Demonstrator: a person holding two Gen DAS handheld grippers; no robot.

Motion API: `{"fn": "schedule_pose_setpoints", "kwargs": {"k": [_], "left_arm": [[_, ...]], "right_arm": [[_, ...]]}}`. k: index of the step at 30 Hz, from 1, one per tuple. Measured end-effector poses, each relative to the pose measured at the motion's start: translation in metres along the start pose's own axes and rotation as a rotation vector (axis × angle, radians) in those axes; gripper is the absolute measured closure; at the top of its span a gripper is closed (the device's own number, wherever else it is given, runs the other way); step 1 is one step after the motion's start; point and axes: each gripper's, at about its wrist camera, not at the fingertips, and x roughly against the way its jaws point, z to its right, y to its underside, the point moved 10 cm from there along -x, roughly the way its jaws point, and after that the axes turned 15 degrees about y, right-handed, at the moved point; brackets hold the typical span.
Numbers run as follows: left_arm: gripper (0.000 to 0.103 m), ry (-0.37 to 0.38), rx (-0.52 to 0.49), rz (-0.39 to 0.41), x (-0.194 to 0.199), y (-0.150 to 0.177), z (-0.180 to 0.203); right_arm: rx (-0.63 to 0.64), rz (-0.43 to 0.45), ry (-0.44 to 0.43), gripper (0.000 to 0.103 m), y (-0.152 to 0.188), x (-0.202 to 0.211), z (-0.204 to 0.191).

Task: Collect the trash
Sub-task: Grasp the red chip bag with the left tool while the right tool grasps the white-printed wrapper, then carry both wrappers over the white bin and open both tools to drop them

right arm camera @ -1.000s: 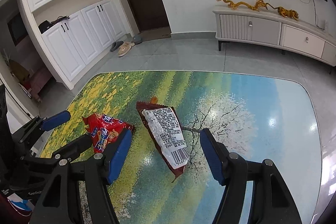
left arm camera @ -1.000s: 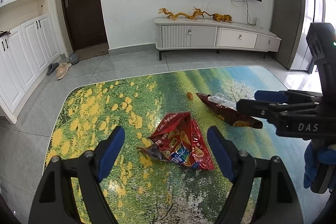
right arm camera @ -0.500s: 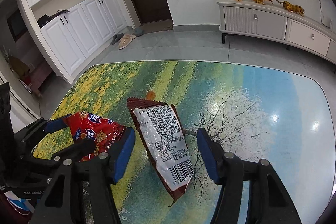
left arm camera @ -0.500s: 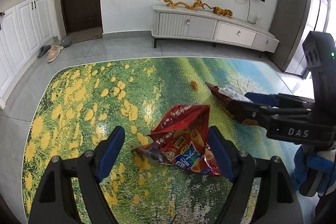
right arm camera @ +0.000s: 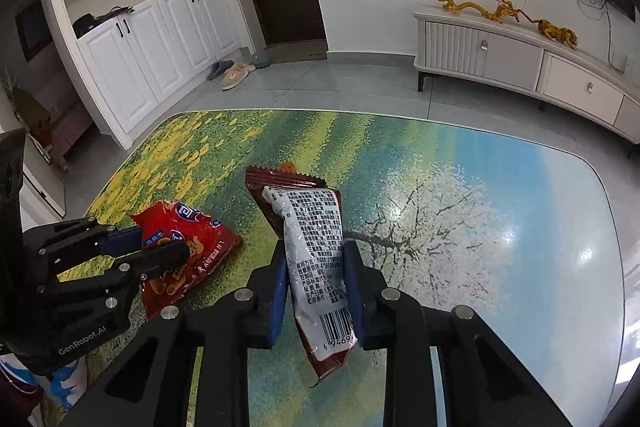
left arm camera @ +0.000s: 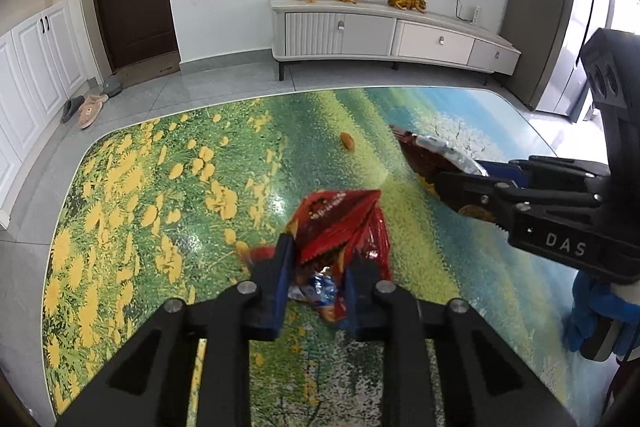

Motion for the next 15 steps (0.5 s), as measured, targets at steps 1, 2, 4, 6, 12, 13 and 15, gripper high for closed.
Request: {"fn": "schedule_pose_setpoints", "kwargs": {"k": [1,2,4,6,12,13,15], "left_arm": [[0.088,-0.008,-0.006,0.003,0.002,0.001,0.002],[0.089,-0.017,-0.008,0.008,0.005,0.002,0.004],[0.093,-0.034,-0.004,0.019,0.013,0.004,0.008],[0.094,-0.057,-0.012,0.042,0.024,0.005,0.013],[0.095,-0.118,-0.063,0.113,0.063,0.008,0.035],[0.095,-0.125,-0.069,0.122,0.069,0.008,0.038],[0.096,-0.134,-0.077,0.138,0.082,0.012,0.045]], "right_arm": [[-0.007,-0.001,0.001,0.079,0.002,0.002,0.002],[-0.018,-0.001,0.001,0.08,0.005,0.005,0.005],[-0.04,0.001,-0.001,0.08,0.009,0.012,0.01],[-0.057,0.01,-0.001,0.08,0.012,0.023,0.013],[-0.068,0.045,0.003,0.08,0.024,0.06,0.012],[-0.065,0.05,0.004,0.08,0.025,0.065,0.01],[-0.068,0.062,0.0,0.08,0.029,0.08,0.006]]}}
